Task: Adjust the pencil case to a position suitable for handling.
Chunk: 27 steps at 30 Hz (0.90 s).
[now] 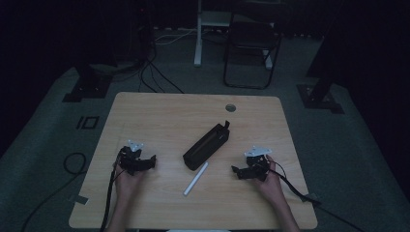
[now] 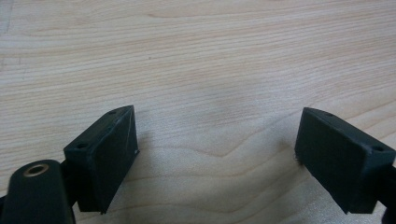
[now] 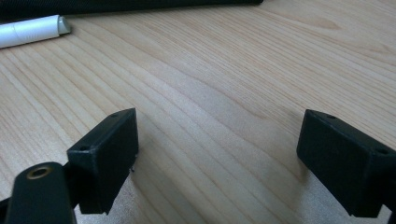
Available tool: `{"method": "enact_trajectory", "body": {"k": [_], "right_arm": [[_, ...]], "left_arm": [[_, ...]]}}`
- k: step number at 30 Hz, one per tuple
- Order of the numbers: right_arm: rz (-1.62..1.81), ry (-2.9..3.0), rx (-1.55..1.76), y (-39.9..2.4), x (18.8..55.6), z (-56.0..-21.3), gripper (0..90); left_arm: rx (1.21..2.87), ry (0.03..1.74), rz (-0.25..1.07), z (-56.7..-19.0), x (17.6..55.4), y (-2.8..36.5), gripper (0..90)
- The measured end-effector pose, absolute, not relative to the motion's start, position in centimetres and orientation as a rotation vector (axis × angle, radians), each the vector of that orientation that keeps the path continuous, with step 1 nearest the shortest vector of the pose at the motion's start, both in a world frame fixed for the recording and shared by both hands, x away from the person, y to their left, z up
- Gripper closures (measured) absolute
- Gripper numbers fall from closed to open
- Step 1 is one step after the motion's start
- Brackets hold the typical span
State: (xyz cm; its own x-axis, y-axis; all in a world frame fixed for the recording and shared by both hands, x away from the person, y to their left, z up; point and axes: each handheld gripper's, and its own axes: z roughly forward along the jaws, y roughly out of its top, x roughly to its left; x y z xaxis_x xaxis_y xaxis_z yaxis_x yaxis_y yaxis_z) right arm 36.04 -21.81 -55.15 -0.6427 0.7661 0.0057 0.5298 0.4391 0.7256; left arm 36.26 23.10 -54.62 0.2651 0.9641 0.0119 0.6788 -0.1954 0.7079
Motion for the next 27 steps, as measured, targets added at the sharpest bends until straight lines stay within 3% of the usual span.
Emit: {"method": "enact_trajectory", "body": {"k": [11,15,18,27], "right_arm": [[1.023,2.372,1.109,-21.8,36.0,-55.1,12.2],[1.023,2.373,1.107,-21.8,36.0,-55.1,11.9],[1.026,2.380,1.099,-21.8,36.0,-55.1,11.9],[1.026,2.381,1.098,-21.8,36.0,-55.1,12.0]], "left_arm": [[1.951,1.479,0.631,-54.6,36.0,23.0,16.7],[1.963,1.459,0.618,-54.3,35.5,22.5,32.0],[1.968,1.450,0.592,-54.1,35.3,22.2,35.5],[1.913,1.290,0.520,-52.0,33.1,20.5,29.6]]}}
